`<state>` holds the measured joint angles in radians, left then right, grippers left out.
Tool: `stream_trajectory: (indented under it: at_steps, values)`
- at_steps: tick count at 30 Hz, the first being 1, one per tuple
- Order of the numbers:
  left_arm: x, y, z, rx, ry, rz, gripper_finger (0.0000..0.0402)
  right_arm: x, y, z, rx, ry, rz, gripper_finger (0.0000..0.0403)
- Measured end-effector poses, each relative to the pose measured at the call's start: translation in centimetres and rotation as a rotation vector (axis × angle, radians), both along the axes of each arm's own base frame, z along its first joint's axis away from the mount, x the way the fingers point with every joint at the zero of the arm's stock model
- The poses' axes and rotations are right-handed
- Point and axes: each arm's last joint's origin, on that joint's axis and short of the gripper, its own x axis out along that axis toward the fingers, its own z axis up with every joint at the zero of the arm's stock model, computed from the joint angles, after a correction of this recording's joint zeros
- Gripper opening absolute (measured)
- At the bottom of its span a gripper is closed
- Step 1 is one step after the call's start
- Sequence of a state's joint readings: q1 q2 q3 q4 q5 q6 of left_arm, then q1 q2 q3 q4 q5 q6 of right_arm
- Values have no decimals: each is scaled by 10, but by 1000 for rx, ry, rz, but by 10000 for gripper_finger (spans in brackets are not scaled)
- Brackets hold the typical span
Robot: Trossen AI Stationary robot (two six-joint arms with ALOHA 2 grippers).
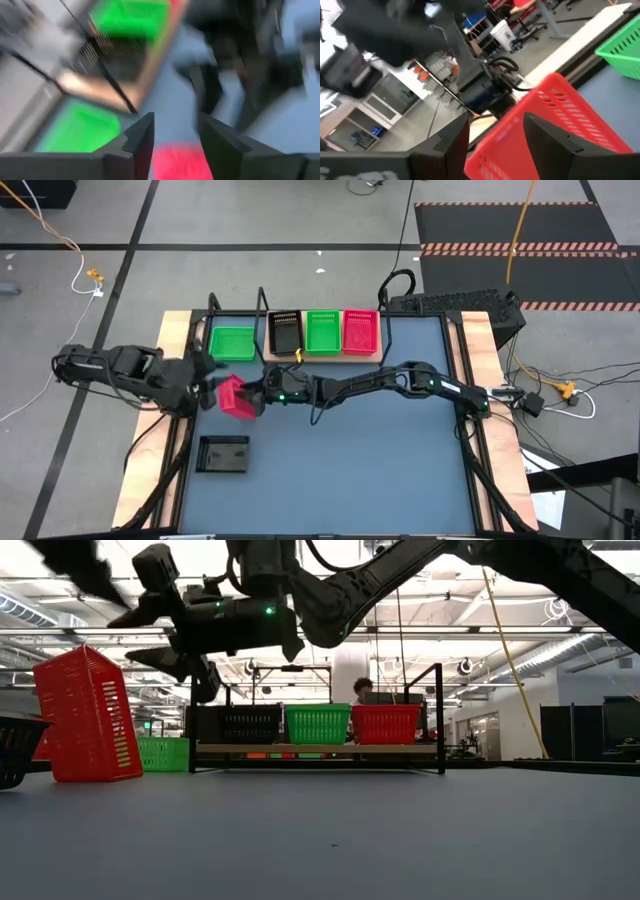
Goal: Stack baskets on shelf by color
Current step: Stack the red bin on top of the red bin on the shelf
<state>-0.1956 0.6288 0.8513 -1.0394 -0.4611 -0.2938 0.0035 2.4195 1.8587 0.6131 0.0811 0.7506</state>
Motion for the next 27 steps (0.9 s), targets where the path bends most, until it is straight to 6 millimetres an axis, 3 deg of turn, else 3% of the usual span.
stream_trajectory:
  at_steps: [6, 12, 17, 27]
  values:
    - [-10, -1, -32, -76, 297, 142, 73, 0, -2, -3, 47, 27, -10, 180]
    - [2, -4, -35, -56, 319, 118, 8, 0, -4, -5, -9, 24, -62, 180]
    - [16, -9, -38, -62, 350, 25, 14, 0, -5, -12, 14, 78, -56, 180]
    - [37, -14, -53, -31, 489, -3, 19, 0, -2, -11, -28, 71, -29, 180]
